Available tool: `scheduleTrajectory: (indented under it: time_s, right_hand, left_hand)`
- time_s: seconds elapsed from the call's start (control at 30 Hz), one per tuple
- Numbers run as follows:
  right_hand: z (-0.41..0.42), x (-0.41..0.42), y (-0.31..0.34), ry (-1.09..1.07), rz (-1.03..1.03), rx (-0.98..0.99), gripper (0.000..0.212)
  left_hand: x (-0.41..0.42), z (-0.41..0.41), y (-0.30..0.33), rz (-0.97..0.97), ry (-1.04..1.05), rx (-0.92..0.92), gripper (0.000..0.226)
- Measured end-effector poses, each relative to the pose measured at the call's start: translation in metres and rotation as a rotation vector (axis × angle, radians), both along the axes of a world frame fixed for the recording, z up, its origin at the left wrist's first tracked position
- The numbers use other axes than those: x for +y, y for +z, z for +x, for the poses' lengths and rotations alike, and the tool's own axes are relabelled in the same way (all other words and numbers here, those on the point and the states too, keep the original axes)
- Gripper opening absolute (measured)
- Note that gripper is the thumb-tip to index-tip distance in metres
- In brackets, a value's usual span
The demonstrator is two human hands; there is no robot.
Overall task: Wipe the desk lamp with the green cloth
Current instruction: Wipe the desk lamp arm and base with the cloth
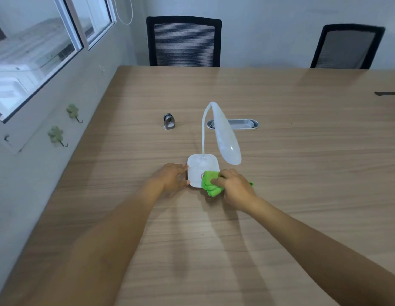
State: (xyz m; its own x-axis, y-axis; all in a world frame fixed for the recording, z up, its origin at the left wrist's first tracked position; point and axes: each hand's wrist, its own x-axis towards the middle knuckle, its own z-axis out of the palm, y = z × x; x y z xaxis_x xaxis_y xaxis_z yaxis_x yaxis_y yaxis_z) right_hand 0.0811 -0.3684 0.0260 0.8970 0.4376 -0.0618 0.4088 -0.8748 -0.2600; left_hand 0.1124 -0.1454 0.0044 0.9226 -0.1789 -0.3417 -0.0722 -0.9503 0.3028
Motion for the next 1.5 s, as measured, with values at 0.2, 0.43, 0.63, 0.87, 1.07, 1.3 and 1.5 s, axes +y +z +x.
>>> scheduleTrajectory:
  time_s: [0.2, 0.43, 0.63, 0.87, 1.07, 1.3, 1.5]
  right_hand:
    - [0.0, -0.018, 0.014, -0.047, 0.092, -0.082, 0.04]
    - [-0.004, 0.009, 0.024, -0.129, 0.039, -0.166, 0.028]
    - [0.007, 0.063, 0.019, -0.153, -0.158, -0.094, 0.023]
    - [0.008, 0.111, -0.018, -0.069, -0.204, -0.159, 0.03]
    - [0.021, 0.131, 0.022, -0.103, -0.146, -0.145, 0.023]
    - [0.035, 0.141, 0.011, -0.19, -0.151, -0.009, 0.029]
    - [0.026, 0.154, 0.025, -0.135, -0.089, 0.03, 0.036]
  left_hand:
    - [-0.006, -0.006, 0.008, 0.013, 0.037, 0.02, 0.066]
    - [0.013, -0.036, 0.002, 0.079, 0.167, 0.015, 0.067]
    - [0.042, -0.077, -0.045, 0.111, 0.348, -0.059, 0.066]
    - [0.051, -0.087, -0.067, 0.113, 0.349, -0.232, 0.079]
    - [0.051, -0.089, -0.076, 0.114, 0.354, -0.345, 0.073]
    - [0.054, -0.087, -0.081, 0.127, 0.357, -0.397, 0.066]
    - [0.054, -0.087, -0.082, 0.08, 0.37, -0.41, 0.067]
